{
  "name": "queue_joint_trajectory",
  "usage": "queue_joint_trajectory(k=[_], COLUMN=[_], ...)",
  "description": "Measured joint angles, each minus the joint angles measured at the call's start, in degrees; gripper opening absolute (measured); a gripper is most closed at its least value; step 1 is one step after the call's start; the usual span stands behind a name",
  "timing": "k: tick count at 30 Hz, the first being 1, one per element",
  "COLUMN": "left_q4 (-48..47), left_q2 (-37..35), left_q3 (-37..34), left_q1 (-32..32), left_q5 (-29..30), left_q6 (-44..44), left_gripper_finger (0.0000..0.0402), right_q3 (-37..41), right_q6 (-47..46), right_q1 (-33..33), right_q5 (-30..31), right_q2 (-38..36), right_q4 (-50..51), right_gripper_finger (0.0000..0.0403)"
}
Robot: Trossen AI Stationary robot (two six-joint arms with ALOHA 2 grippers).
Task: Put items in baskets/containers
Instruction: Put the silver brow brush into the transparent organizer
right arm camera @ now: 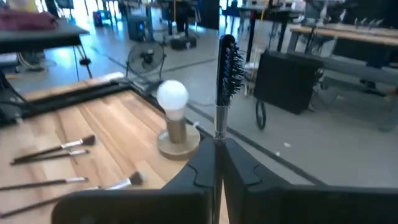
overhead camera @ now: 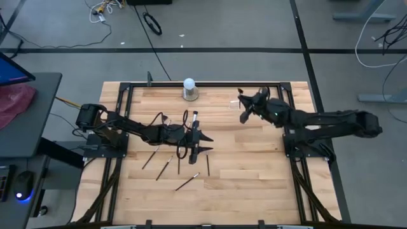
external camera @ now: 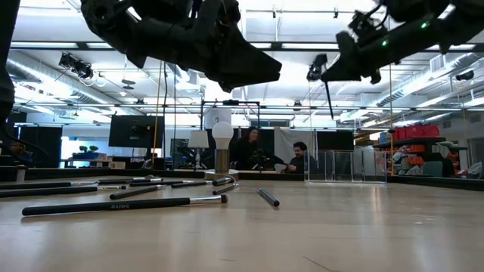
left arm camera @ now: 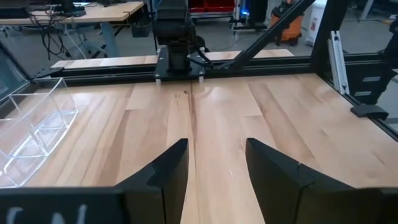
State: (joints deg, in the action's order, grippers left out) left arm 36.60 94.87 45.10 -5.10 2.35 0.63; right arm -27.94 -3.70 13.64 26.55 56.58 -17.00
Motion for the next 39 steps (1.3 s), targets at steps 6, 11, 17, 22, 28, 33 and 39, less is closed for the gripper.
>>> queue_joint_trajectory(k=[6, 11, 17, 22, 28, 33, 39], left_q4=[0.0, 0.0, 0.0, 0.0, 0.0, 0.0, 0.0], left_q2=[0.0, 0.0, 0.0, 0.0, 0.0, 0.0, 0.0], left_q3=[0.0, 0.0, 0.0, 0.0, 0.0, 0.0, 0.0], left_q1=[0.0, 0.0, 0.0, 0.1, 0.1, 0.0, 0.1], left_q5=[0.0, 0.0, 0.0, 0.0, 0.2, 0.5, 0.5], left_q6=[0.0, 0.1, 0.1, 0.1, 0.1, 0.1, 0.1], left_gripper_finger=[0.0165, 0.0165, 0.0165, 0.0165, 0.0165, 0.0165, 0.0165], right_q3=[0.0, 0.0, 0.0, 0.0, 0.0, -0.1, 0.0], right_q6=[-1.3, -1.2, -1.5, -3.1, -4.3, -4.8, -4.9], right_q1=[9.2, 13.9, 17.3, 19.2, 20.5, 20.9, 20.9], right_q5=[-6.3, -9.1, -9.8, -14.0, -15.8, -17.6, -17.6], right_q2=[7.0, 13.9, 20.2, 23.2, 25.1, 26.7, 27.4], right_q4=[-4.4, -11.7, -12.9, -13.1, -12.5, -12.2, -11.4], right_gripper_finger=[0.0007, 0.0007, 0.0008, 0.0008, 0.0008, 0.0016, 0.0039])
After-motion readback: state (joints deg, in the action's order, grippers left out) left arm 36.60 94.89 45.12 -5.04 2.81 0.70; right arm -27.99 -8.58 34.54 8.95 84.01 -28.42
